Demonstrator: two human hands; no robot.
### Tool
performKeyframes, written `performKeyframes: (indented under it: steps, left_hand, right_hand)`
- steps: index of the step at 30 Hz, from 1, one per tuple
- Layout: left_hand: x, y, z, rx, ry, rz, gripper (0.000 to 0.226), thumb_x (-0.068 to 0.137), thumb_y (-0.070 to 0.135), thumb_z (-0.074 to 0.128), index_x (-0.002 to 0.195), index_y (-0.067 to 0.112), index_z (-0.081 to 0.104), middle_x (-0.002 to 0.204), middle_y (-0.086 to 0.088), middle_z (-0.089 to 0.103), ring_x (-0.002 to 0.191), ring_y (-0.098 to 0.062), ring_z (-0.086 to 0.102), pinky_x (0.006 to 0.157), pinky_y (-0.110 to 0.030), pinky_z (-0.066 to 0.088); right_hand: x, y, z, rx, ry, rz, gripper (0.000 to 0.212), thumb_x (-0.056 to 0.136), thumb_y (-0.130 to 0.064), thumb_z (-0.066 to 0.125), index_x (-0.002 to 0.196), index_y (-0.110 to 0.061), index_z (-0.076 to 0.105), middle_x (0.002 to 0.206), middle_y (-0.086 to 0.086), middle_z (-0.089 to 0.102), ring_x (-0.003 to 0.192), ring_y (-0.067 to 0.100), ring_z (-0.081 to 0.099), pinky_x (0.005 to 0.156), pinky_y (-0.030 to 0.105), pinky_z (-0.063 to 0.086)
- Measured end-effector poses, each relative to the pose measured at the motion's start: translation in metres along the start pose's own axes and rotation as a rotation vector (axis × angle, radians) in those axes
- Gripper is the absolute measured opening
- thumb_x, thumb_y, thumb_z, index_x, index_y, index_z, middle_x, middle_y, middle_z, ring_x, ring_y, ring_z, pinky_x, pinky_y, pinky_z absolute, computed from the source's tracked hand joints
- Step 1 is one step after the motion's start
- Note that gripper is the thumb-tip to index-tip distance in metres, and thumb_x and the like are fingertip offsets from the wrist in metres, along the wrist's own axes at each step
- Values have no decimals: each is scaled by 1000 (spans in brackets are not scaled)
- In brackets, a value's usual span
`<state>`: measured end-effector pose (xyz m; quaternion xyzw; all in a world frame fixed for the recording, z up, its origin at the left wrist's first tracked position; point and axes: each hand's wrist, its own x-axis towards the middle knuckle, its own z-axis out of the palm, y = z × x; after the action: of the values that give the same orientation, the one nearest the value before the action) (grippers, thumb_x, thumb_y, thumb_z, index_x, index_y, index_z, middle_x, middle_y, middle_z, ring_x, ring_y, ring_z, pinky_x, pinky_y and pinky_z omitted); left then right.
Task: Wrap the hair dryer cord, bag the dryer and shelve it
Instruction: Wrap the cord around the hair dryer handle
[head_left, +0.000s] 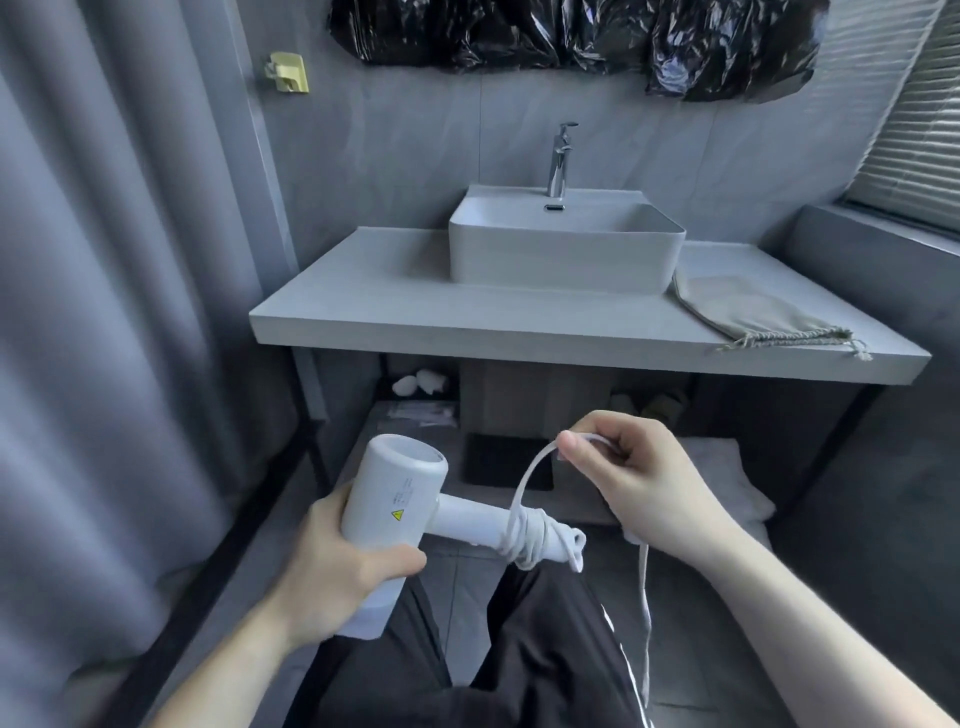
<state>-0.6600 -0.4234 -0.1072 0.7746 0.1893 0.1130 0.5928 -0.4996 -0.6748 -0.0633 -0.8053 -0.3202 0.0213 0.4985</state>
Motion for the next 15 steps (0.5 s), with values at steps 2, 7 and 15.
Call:
performKeyframes:
  steps: [2, 7, 15]
  left_hand:
    - [-11, -4, 2, -46, -15, -30, 40, 59, 18, 83, 97, 11, 74, 83, -19, 71, 75, -18, 66, 73, -36, 51]
    - [-28, -5, 7, -182, -24, -58, 35, 59, 20, 84, 92, 27, 78, 102, -24, 74, 95, -41, 72, 81, -43, 55]
    - [-31, -13, 5, -334, 12, -180, 52, 44, 35, 82, 89, 10, 79, 88, -21, 75, 75, -25, 73, 65, -38, 56]
  right_hand:
    - [4, 17, 3, 49, 10, 65, 33, 107, -26, 66, 84, -3, 69, 45, -18, 34, 38, 6, 33, 37, 11, 29]
    - [5, 55, 21, 148, -41, 232, 39, 104, -31, 68, 79, -1, 70, 59, -12, 42, 52, 2, 37, 50, 9, 34]
    - [-29, 71, 66, 417, -210, 361, 22, 79, -13, 60, 65, -3, 46, 62, 2, 31, 59, 14, 23, 54, 29, 17]
